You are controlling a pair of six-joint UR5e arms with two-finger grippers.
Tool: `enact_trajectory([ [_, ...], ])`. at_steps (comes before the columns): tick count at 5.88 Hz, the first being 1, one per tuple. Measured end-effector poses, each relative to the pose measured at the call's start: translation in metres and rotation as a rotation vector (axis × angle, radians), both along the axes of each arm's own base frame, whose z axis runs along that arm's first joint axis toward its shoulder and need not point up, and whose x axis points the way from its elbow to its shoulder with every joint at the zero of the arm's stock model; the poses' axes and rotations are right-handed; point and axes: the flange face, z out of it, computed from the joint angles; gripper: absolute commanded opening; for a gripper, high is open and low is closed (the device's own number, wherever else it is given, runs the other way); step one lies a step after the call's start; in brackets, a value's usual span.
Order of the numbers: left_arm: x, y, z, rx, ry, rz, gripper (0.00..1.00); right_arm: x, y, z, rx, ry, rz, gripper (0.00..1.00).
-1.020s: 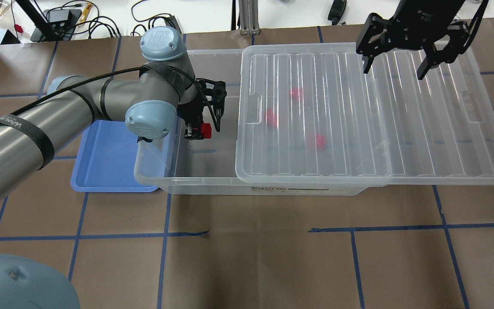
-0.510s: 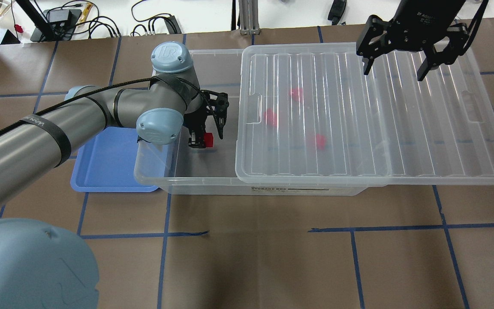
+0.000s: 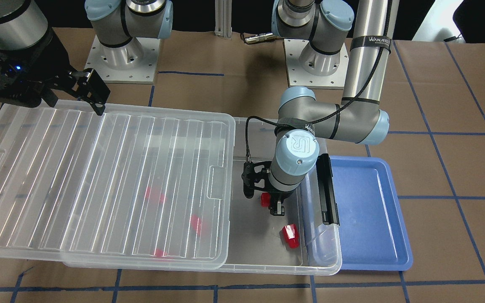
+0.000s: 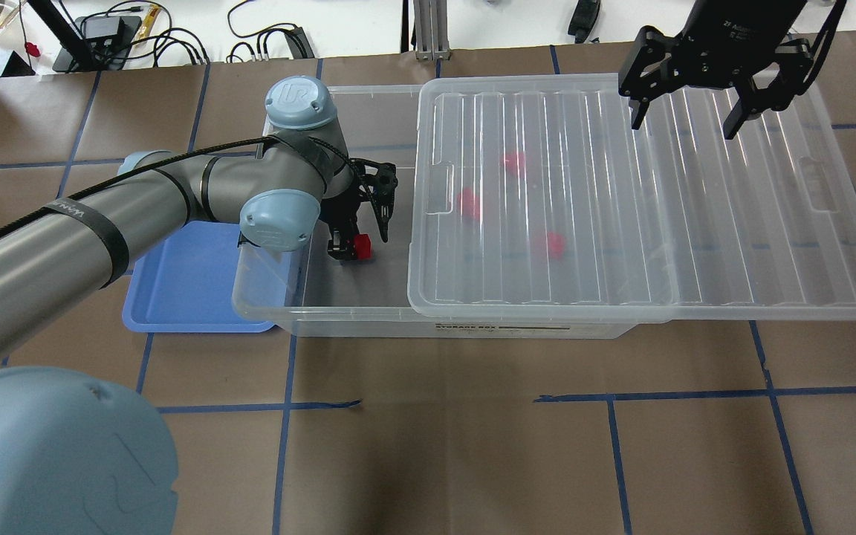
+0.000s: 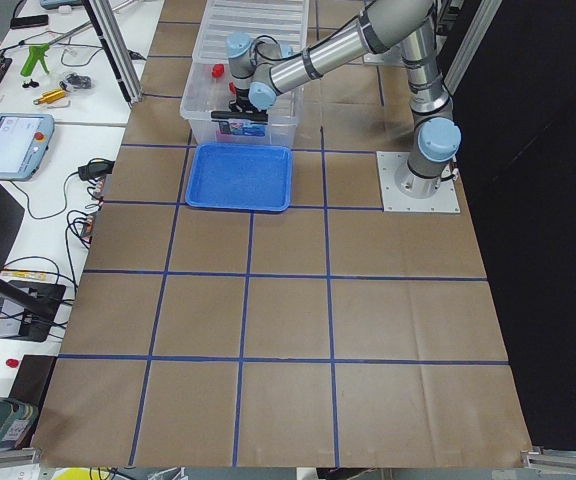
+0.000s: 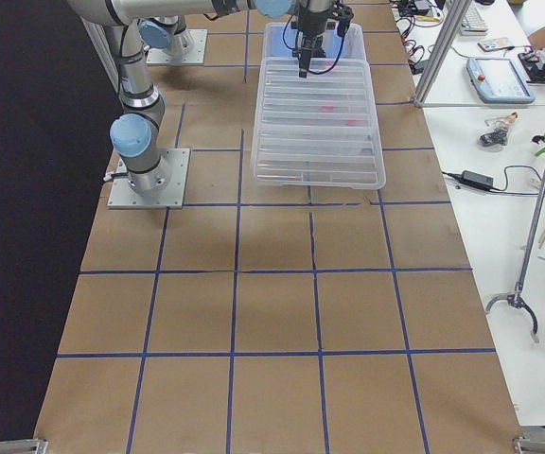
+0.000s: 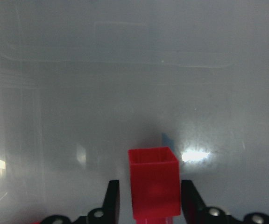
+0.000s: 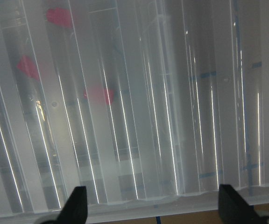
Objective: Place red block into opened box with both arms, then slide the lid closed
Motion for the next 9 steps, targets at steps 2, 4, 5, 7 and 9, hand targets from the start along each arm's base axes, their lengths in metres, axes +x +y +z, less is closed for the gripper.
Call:
enact_trajectory([
  [2, 0.003, -0.008, 0.040, -0.038, 0.012, 0.012, 0.98, -0.004, -0.001, 0.000, 0.002, 0.006, -0.006, 1.00],
  [4, 0.002, -0.006, 0.129, -0.042, 0.015, 0.064, 0.98, -0.058, -0.007, 0.001, 0.008, 0.045, -0.022, 1.00],
  [5, 0.002, 0.004, 0.174, -0.041, 0.016, 0.121, 0.98, -0.117, -0.010, -0.001, 0.018, 0.055, 0.000, 1.00],
  [7, 0.005, 0.035, 0.243, -0.083, 0.024, 0.326, 0.98, -0.221, -0.008, -0.024, 0.065, 0.043, 0.060, 1.00],
  [9, 0.014, 0.055, 0.275, -0.130, 0.037, 0.644, 0.98, -0.330, -0.016, -0.063, 0.090, 0.114, 0.094, 1.00],
])
